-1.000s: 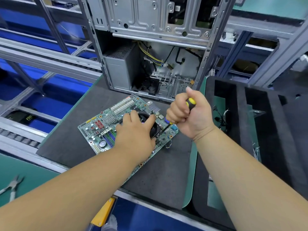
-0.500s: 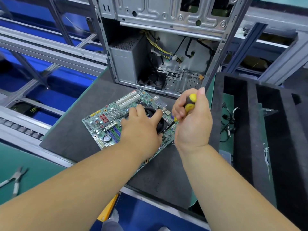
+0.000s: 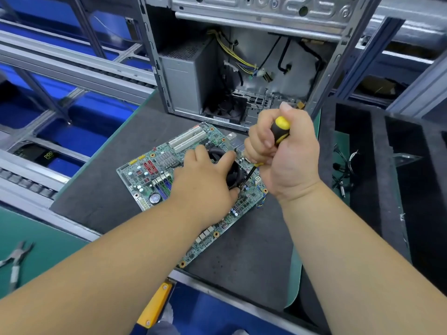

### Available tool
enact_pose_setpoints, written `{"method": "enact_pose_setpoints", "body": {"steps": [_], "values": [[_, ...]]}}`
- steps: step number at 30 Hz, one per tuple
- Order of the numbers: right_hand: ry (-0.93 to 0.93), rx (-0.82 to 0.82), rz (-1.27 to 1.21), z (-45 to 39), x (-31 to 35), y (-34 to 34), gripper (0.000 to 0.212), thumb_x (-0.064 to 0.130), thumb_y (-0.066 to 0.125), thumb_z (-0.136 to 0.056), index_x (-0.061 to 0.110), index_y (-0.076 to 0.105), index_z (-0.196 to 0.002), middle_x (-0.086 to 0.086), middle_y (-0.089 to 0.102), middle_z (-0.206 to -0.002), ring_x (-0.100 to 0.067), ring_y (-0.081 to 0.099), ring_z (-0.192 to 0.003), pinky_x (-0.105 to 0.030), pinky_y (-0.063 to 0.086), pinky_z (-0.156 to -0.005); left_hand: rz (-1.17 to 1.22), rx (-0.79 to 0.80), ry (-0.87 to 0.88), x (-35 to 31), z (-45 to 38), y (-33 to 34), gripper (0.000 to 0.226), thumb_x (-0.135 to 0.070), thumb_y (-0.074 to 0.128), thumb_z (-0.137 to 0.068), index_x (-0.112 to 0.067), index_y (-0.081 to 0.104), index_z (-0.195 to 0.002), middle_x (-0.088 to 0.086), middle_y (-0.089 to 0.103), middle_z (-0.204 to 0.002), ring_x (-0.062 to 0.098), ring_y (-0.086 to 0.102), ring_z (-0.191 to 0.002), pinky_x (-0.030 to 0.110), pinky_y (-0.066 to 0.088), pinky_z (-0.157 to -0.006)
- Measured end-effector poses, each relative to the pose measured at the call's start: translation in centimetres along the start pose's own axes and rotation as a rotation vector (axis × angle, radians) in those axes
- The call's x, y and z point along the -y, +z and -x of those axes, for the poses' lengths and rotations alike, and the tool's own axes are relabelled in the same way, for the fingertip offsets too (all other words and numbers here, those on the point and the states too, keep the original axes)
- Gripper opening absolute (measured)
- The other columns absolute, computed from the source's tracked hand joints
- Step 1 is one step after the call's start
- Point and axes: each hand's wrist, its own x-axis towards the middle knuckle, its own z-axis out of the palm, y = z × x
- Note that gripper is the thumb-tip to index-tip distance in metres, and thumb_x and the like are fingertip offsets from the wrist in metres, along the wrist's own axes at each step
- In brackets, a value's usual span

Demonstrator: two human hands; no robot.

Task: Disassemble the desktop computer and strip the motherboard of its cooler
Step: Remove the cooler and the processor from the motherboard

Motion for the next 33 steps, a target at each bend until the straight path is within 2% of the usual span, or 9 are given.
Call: {"method": "enact_pose_setpoints", "body": {"steps": [3,6,9,13,17,21,25,29,33], "values": [[-0.033,-0.030,0.053,0.2,-0.3,0.4,0.049,0.035,0.041,-0.092,0.012,0.035,-0.049,0.005,0.024,-0.041,-0.011,0.015,-0.038,-0.019,0.014,-0.045,0.022,-0.005,0.009,0.4,0.1,0.3,0.057,-0.063,0.053,-0.079,-0.035,0.026,-0.121,0.011,0.032,-0.111,0.031,0.034,-0.104,0.041,0.040,-0.072],[-0.028,-0.091,0.160,0.6,-0.2,0.8,0.041,0.027,0.054,-0.086,0.012,0.033,-0.055,0.005,0.026,-0.044,-0.014,0.018,-0.041,-0.024,0.016,-0.046,0.038,0.019,0.014,0.4,0.0,0.1,0.060,-0.064,0.054,-0.079,-0.036,0.025,-0.124,0.011,0.032,-0.112,0.032,0.033,-0.106,0.042,0.042,-0.075],[-0.041,-0.100,0.182,1.3,0.3,1.1,0.032,0.016,0.049,-0.084,0.012,0.034,-0.056,0.005,0.027,-0.045,-0.015,0.019,-0.044,-0.028,0.016,-0.048,0.073,0.033,0.003,0.4,0.0,-0.7,0.061,-0.064,0.057,-0.077,-0.039,0.030,-0.126,0.009,0.033,-0.112,0.032,0.034,-0.108,0.045,0.047,-0.081],[-0.093,-0.125,0.149,2.0,1.9,0.6,0.029,0.016,0.045,-0.083,0.011,0.035,-0.056,0.001,0.025,-0.045,-0.017,0.019,-0.045,-0.037,0.015,-0.051,0.107,0.036,0.001,0.4,-0.2,-1.8,0.062,-0.064,0.060,-0.075,-0.048,0.033,-0.128,0.006,0.035,-0.113,0.031,0.035,-0.113,0.044,0.046,-0.083],[-0.162,-0.161,0.019,2.3,3.7,-0.4,0.033,0.020,0.043,-0.085,0.013,0.039,-0.053,0.001,0.024,-0.043,-0.016,0.021,-0.041,-0.031,0.023,-0.051,0.147,0.041,-0.004,0.9,-0.3,-2.3,0.061,-0.063,0.063,-0.074,-0.050,0.035,-0.126,0.002,0.034,-0.109,0.029,0.036,-0.112,0.039,0.043,-0.075],[-0.188,-0.197,0.162,3.0,4.0,-1.4,0.028,0.021,0.042,-0.086,0.011,0.042,-0.060,-0.001,0.029,-0.047,-0.018,0.027,-0.045,-0.036,0.023,-0.055,0.086,0.048,0.040,0.8,0.3,-1.7,0.066,-0.064,0.061,-0.075,-0.046,0.033,-0.132,0.006,0.035,-0.114,0.030,0.035,-0.113,0.045,0.047,-0.087],[-0.149,-0.269,0.262,3.6,3.3,-2.6,0.024,0.022,0.046,-0.085,0.011,0.043,-0.064,-0.001,0.034,-0.050,-0.019,0.032,-0.049,-0.032,0.028,-0.055,0.326,0.126,-0.056,1.8,-0.1,-1.7,0.061,-0.060,0.068,-0.072,-0.051,0.038,-0.124,0.002,0.033,-0.107,0.029,0.032,-0.116,0.042,0.044,-0.091],[-0.074,-0.312,0.508,4.2,2.7,-3.4,0.025,0.035,0.057,-0.077,0.016,0.048,-0.063,0.000,0.040,-0.056,-0.018,0.035,-0.053,-0.024,0.031,-0.050,0.331,0.121,-0.045,1.8,-0.2,-1.5,0.061,-0.061,0.069,-0.071,-0.051,0.037,-0.122,0.000,0.031,-0.105,0.028,0.032,-0.114,0.041,0.042,-0.088],[0.119,-0.201,1.108,3.9,2.0,-2.9,0.028,0.052,0.070,-0.072,0.027,0.063,-0.081,0.011,0.057,-0.076,-0.007,0.051,-0.066,-0.021,0.041,-0.061,0.296,0.097,-0.009,1.9,0.1,-1.5,0.079,-0.067,0.067,-0.069,-0.048,0.028,-0.135,0.001,0.034,-0.109,0.029,0.033,-0.117,0.039,0.039,-0.089]]}}
